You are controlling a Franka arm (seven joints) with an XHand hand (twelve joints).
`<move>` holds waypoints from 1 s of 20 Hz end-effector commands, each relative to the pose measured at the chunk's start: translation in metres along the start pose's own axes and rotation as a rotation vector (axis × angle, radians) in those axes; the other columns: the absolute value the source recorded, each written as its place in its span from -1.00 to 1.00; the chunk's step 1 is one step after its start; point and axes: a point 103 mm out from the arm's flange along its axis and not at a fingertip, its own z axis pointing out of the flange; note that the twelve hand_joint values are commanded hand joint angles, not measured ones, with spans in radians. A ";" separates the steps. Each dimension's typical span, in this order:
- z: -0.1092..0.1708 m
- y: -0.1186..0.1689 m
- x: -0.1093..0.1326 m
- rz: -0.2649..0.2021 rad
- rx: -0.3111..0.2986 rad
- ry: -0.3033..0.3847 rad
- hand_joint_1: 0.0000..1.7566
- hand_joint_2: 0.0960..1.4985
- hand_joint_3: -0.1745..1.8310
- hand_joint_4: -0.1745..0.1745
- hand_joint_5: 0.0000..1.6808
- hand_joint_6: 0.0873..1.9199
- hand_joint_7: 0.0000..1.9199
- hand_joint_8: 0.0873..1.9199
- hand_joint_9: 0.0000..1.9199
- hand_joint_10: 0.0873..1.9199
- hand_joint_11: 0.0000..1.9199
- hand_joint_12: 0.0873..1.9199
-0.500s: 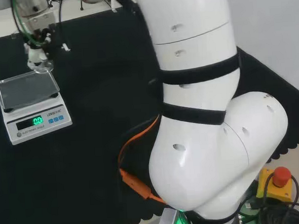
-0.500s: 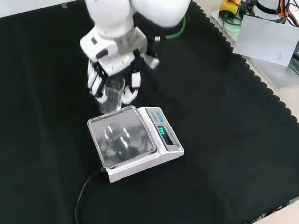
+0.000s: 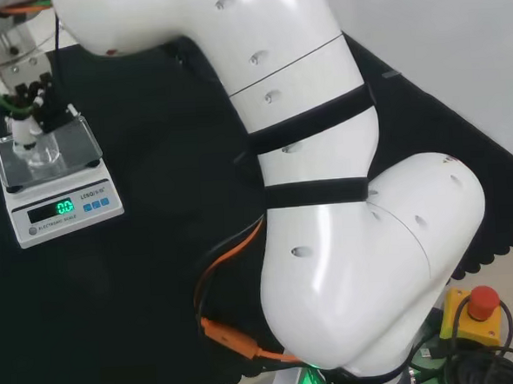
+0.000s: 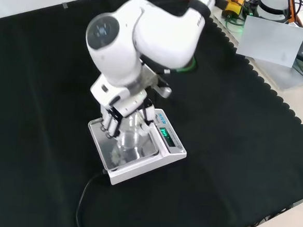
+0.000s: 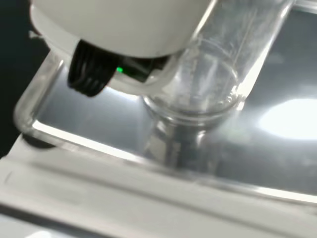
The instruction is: Put the beaker on the electronic balance.
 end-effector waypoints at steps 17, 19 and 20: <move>-0.023 -0.023 0.003 -0.053 0.067 -0.002 -0.26 -0.42 -0.69 0.45 -1.00 -1.00 -1.00 -1.00 -1.00 -0.65 -1.00 0.28; -0.025 -0.030 0.000 -0.066 0.046 0.024 -0.32 -0.39 -0.75 0.46 -1.00 -1.00 -1.00 -1.00 -1.00 -0.83 -1.00 0.10; -0.027 -0.034 -0.003 -0.068 0.037 0.031 -0.35 -0.37 -0.76 0.45 -1.00 -1.00 -1.00 -1.00 -1.00 -0.87 -1.00 0.03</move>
